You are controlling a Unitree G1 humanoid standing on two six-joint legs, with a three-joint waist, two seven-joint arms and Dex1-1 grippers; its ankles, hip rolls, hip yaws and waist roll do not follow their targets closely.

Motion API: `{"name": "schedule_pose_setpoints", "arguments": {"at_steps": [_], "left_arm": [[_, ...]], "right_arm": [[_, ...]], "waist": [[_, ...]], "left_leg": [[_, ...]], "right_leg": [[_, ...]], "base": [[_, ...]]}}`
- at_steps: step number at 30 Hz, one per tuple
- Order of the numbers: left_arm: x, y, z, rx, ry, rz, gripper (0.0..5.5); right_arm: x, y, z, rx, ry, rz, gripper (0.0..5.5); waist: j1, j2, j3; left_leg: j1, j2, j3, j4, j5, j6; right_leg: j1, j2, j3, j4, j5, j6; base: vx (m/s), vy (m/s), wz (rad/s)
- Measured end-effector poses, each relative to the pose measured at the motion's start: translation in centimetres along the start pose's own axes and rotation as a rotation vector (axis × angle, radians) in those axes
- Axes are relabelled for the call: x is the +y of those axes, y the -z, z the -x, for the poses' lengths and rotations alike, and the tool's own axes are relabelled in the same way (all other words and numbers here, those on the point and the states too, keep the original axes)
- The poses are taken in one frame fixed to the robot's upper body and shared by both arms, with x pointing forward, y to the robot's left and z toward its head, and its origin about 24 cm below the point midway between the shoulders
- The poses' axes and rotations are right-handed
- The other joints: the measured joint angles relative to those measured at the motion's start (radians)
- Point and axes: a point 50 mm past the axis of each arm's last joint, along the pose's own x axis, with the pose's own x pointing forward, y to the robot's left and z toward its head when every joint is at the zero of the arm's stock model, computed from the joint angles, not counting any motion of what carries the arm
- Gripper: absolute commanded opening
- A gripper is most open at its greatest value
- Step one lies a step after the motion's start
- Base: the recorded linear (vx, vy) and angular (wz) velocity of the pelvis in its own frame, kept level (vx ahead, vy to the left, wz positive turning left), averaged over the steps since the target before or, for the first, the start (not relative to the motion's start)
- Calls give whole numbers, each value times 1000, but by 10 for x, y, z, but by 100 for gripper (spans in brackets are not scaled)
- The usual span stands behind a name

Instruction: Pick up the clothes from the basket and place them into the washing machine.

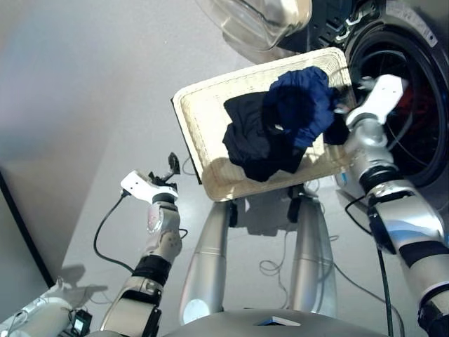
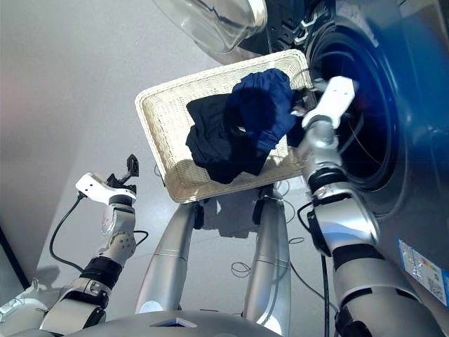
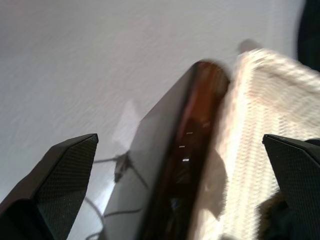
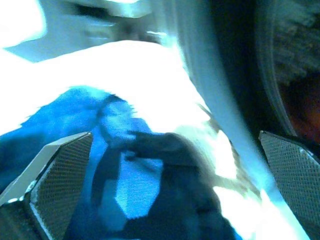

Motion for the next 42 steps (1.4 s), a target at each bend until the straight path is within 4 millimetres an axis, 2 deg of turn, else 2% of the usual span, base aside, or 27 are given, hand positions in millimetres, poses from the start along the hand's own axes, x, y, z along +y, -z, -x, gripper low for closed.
{"name": "schedule_pose_setpoints", "arguments": {"at_steps": [3, 6, 7, 8, 11, 14, 15, 16, 19, 20, 21, 22, 23, 26, 29, 31, 37, 41, 42], "left_arm": [[-10, 1, -6, 18, 69, -101, 550], [-20, 10, -9, 55, 133, -177, 550], [-24, 12, -12, 70, 155, -203, 550], [-26, 15, -12, 89, 169, -227, 550], [-39, 19, -19, 113, 217, -277, 550], [-49, 21, -27, 121, 240, -322, 550], [-51, 25, -28, 137, 242, -335, 550], [-49, 27, -31, 156, 230, -366, 550], [-52, 35, -33, 199, 225, -420, 550], [-52, 37, -34, 210, 223, -438, 550], [-51, 39, -34, 218, 213, -446, 550], [-55, 37, -37, 212, 219, -444, 550], [-56, 36, -39, 212, 212, -452, 550], [-54, 33, -46, 224, 171, -446, 550], [-55, 32, -49, 223, 156, -435, 550], [-53, 33, -49, 235, 146, -436, 550], [-48, 40, -45, 273, 132, -443, 550], [-49, 33, -50, 245, 134, -446, 550], [-49, 30, -51, 233, 130, -439, 483]], "right_arm": [[14, 8, 9, -8, -97, 3, 550], [24, 24, 23, 16, -177, 29, 550], [30, 30, 28, 24, -215, 69, 550], [34, 32, 32, 14, -257, 113, 550], [49, 37, 46, -24, -371, 252, 550], [58, 37, 55, -80, -433, 358, 550], [64, 36, 60, -108, -467, 389, 550], [70, 34, 65, -138, -493, 405, 550], [83, 29, 77, -208, -555, 446, 550], [87, 29, 79, -223, -574, 456, 550], [89, 27, 80, -239, -583, 462, 550], [90, 24, 81, -248, -583, 461, 550], [91, 20, 81, -267, -591, 460, 550], [93, 10, 82, -315, -598, 452, 550], [95, 4, 83, -344, -606, 461, 550], [95, 3, 83, -347, -605, 461, 550], [97, -3, 82, -371, -604, 454, 550], [98, -9, 84, -398, -608, 438, 550], [97, -11, 83, -403, -605, 437, 550]], "waist": [[-18, -5, -2], [-34, -22, -11], [-47, -33, -17], [-45, -41, -22], [-73, -52, -28], [-80, -53, -28], [-94, -54, -28], [-97, -56, -30], [-123, -58, -31], [-134, -60, -32], [-135, -62, -33], [-150, -63, -34], [-158, -64, -35], [-161, -65, -36], [-165, -65, -36], [-166, -65, -36], [-176, -66, -35], [-183, -67, -35], [-183, -67, -34]], "left_leg": [[47, 2, -4, -59, 23, -2], [89, 9, -1, -96, 29, -3], [100, 13, 3, -107, 30, -3], [106, 17, 9, -115, 30, -3], [122, 20, 19, -137, 34, -3], [126, 20, 27, -142, 35, -3], [127, 24, 31, -142, 32, -4], [127, 24, 41, -141, 31, -3], [110, 38, 62, -135, 14, -2], [104, 38, 73, -137, 16, 3], [96, 37, 77, -136, 18, 0], [83, 48, 82, -127, 10, 3], [64, 51, 86, -113, 5, -1], [26, 60, 98, -88, -6, -8], [-2, 69, 101, -68, -18, -13], [-22, 74, 100, -47, -27, -15], [-97, 78, 100, 5, -37, -14], [-142, 81, 98, 38, -44, -15], [-155, 83, 97, 53, -49, -16]], "right_leg": [[41, 4, -14, -42, 5, 3], [80, 12, -16, -76, 14, -2], [87, 16, -17, -86, 15, 0], [92, 20, -15, -97, 17, 4], [99, 25, -9, -109, 26, -1], [98, 29, 0, -113, 27, -2], [99, 35, 4, -123, 26, 5], [96, 38, 10, -126, 34, -1], [72, 50, 36, -143, 35, 9], [64, 55, 42, -145, 41, 10], [54, 58, 47, -145, 46, 7], [41, 65, 53, -146, 46, 7], [25, 71, 59, -143, 48, 6], [-11, 86, 70, -140, 62, -8], [-40, 93, 83, -134, 66, -10], [-57, 105, 85, -123, 63, -8], [-124, 109, 88, -98, 62, -5], [-165, 108, 91, -73, 61, -5], [-173, 108, 91, -67, 60, -5]], "base": [[0, 0, 0], [0, 0, 0], [0, 0, 0], [-76, 3, -165], [-51, -1, -75], [0, 0, 0], [18, 20, -186], [109, 3, -216], [78, 6, -249], [22, 11, -224], [22, 8, -192], [26, 13, -203], [13, 5, -210], [5, 2, -63], [0, 0, 0], [0, 0, 0], [0, 0, 0], [0, 0, 0], [0, 0, 0]]}}
